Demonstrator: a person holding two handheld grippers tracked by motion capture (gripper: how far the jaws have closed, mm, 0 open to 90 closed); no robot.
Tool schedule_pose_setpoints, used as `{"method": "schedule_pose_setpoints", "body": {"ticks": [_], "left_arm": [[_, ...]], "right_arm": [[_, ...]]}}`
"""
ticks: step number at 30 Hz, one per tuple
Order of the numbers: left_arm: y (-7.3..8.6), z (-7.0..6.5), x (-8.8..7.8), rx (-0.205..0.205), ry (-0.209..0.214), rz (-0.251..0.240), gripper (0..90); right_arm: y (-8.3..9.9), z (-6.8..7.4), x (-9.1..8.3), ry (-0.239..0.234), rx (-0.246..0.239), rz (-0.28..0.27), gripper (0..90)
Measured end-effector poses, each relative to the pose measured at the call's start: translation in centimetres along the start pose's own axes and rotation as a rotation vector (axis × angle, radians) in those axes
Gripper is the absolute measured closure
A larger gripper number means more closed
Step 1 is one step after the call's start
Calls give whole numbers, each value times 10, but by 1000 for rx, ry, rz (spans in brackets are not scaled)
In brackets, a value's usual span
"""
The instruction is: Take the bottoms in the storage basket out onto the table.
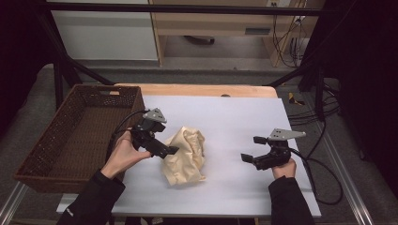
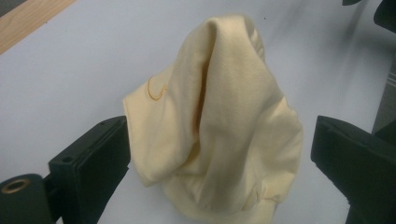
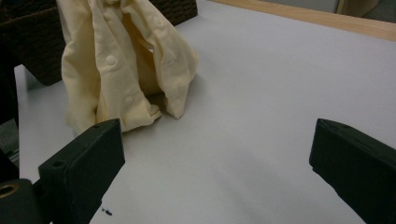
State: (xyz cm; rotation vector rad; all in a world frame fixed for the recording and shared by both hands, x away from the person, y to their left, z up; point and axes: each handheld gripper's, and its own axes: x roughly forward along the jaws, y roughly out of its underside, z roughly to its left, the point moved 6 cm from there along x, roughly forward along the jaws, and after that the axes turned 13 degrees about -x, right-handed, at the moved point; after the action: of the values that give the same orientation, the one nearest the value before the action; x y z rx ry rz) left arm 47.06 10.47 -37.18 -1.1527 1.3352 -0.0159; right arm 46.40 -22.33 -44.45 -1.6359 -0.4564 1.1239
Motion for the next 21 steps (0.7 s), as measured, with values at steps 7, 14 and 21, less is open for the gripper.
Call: {"method": "schedule_pose_setpoints", "body": {"ticks": [7,14,21], "left_arm": [[-1,2,-17,-12,4,-46,33],[3,10,-33,-21,0,-73,27],[11,20,-43,-46,-7,-111,27]], "right_arm": [[-1,0,0,0,-1,-1,39],[-1,0,0,0,1,-2,39],[0,0,0,-2,1,2,39]]}}
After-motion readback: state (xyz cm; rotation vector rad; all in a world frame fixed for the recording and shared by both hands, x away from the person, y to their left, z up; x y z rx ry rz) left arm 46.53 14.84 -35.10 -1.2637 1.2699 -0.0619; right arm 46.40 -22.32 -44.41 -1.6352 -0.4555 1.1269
